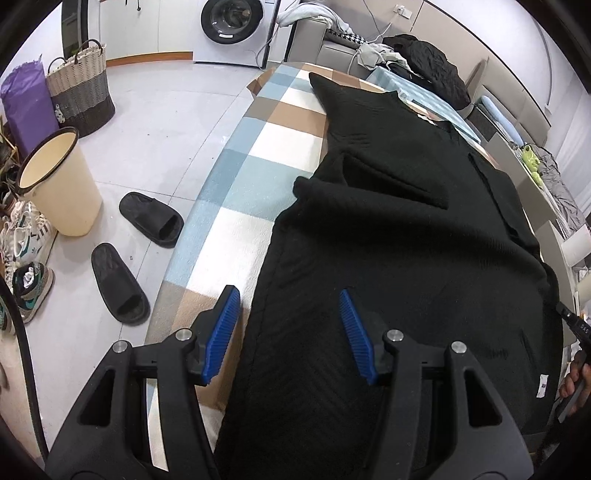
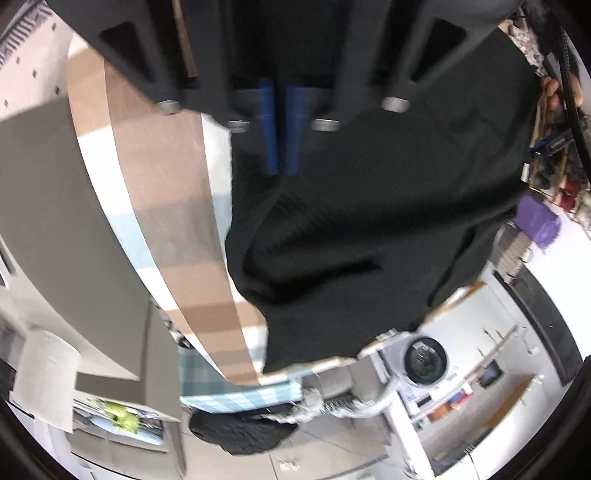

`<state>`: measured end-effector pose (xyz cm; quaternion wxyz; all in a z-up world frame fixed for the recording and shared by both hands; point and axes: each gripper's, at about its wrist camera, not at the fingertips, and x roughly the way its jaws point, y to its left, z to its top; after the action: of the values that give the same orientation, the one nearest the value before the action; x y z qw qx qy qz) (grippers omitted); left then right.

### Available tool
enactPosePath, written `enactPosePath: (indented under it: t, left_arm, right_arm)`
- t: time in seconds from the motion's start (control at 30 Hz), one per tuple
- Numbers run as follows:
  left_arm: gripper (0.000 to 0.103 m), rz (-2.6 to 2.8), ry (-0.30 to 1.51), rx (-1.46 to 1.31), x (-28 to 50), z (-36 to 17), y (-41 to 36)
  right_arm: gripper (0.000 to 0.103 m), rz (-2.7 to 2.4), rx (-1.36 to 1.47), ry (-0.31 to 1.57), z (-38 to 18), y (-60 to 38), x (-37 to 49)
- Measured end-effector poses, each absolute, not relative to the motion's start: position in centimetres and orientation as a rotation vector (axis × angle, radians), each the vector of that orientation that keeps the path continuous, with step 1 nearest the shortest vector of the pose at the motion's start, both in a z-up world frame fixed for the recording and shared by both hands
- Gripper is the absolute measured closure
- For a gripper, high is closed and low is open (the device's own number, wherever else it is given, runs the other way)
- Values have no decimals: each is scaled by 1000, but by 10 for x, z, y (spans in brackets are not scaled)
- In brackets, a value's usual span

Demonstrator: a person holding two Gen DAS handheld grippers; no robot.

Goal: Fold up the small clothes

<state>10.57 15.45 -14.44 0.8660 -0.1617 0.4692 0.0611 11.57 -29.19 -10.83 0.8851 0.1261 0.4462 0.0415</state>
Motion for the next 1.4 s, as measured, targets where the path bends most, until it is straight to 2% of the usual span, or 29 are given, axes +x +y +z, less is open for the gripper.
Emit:
enactPosePath:
  t: [0.13,0.23,0.43,0.63,0.67,0.73,0.77,0.8,0.83,0.87,0.9,1.13,1.4]
  left_arm:
    - [50,130,993,-323,117,-145,148]
    - [50,125,1007,-306,125,-145,142]
    - [50,116,1016,-253,136,-147,131]
    - [50,108,1006,-241,147,-148,129]
    - [53,110,1003,-237,148,-148,129]
    - [78,109,997,-226,152,-148,128]
    - [96,104,999,-229,152,-148,129]
    - [97,86,991,-251,151,-147,130]
    - [97,81,969,-269,148,-145,132]
    - [98,80,956,-270,144,-142,133]
    - [98,74,936,-265,139,-138,133]
    - [98,37,794,-317,96,-101,138]
    - [98,11,670,-359,68,-58,143]
  right_arm:
    - [101,-23,390,932,-114,-332,120]
    - [100,-12,337,953,-116,-329,123]
    - [87,64,319,984,-120,-325,127]
    - [67,116,311,982,-124,-322,114]
    - [64,119,311,981,-125,-322,114]
    - [64,109,316,981,-128,-320,115]
    - [67,109,316,981,-128,-320,115]
    - [78,114,313,981,-128,-319,115]
    - [83,120,300,972,-128,-316,115]
    - [95,123,280,956,-126,-313,115]
    - [99,133,253,937,-123,-309,114]
    - [100,205,336,708,-86,-325,80]
    - [100,222,437,557,-59,-336,66]
